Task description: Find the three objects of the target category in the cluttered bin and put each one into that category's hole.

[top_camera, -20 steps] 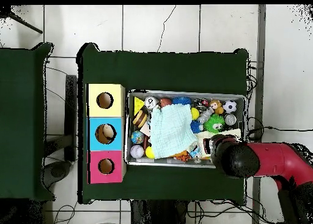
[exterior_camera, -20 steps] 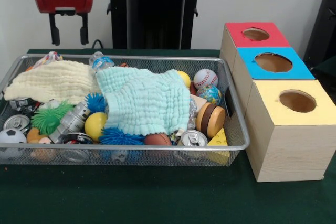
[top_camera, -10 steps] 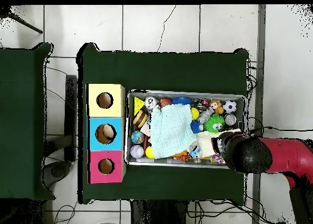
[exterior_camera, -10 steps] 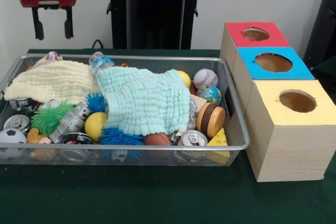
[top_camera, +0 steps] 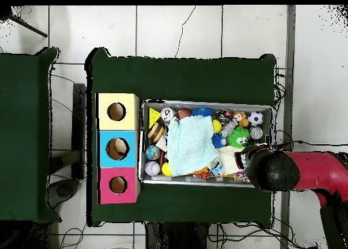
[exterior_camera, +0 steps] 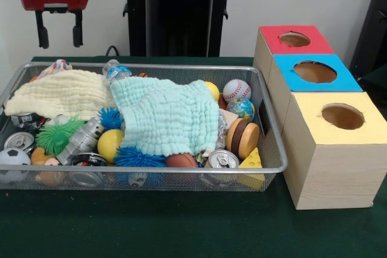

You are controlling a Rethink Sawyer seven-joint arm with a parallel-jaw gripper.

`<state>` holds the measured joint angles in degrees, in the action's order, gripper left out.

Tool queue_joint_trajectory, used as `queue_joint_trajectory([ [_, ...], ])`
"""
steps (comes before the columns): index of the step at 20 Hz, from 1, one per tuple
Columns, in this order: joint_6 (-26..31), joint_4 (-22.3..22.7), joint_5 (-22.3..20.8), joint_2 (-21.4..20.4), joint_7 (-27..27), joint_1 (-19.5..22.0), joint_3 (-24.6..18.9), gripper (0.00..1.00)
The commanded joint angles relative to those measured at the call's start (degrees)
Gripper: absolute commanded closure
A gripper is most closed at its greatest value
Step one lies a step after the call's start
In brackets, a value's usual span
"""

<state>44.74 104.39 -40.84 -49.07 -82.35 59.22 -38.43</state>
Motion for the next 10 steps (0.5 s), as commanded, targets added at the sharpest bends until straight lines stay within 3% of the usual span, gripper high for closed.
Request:
queue_joint_trajectory([
  [1, -1.0, 0.0, -5.0, 3.8, 13.2, -0.2, -2.2, 0.00],
  [10, -4.2, 0.0, -8.3, 7.1, 14.3, 2.2, -2.5, 0.00],
])
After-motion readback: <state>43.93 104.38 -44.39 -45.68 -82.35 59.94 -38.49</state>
